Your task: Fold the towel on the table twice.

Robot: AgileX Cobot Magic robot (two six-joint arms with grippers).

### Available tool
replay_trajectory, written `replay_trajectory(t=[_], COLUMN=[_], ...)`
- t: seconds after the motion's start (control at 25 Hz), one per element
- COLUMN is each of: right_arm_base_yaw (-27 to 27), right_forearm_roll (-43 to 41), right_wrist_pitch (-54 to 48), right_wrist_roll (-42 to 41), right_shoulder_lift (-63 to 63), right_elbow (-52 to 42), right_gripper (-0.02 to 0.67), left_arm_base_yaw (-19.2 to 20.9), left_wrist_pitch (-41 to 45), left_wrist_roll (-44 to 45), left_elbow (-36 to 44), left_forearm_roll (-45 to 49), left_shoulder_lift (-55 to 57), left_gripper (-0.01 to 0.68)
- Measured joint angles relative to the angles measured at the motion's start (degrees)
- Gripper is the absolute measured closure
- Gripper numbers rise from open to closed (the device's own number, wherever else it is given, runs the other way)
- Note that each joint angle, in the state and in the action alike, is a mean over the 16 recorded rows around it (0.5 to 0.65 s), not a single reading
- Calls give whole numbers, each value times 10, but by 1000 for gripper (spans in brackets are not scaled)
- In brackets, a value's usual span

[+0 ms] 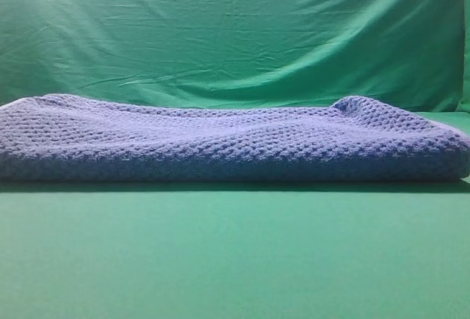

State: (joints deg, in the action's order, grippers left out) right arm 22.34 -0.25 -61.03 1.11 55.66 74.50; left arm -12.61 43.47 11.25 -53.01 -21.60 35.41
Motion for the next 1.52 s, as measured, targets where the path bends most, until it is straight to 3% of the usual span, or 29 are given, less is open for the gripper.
replay_trajectory(t=[0.4, 0.8, 1.24, 1.52], right_arm_base_yaw=[0, 0, 0, -1], right_forearm_roll=[33, 40, 53, 52], right_wrist_pitch=[52, 66, 60, 154], right_wrist_roll=[-30, -28, -17, -15], right_shoulder_lift=[-283, -503, -569, -569], right_elbow=[-197, -303, -362, -456], right_gripper=[649, 649, 649, 649], left_arm_base_yaw=[0, 0, 0, 0], left_wrist_pitch=[54, 29, -41, -116], left_wrist_roll=[4, 3, -20, -32], left_elbow=[19, 125, 255, 329], left_forearm_roll=[-2, -12, -12, 13], left_shoulder_lift=[-149, -271, -358, -363], left_gripper=[673, 673, 673, 673])
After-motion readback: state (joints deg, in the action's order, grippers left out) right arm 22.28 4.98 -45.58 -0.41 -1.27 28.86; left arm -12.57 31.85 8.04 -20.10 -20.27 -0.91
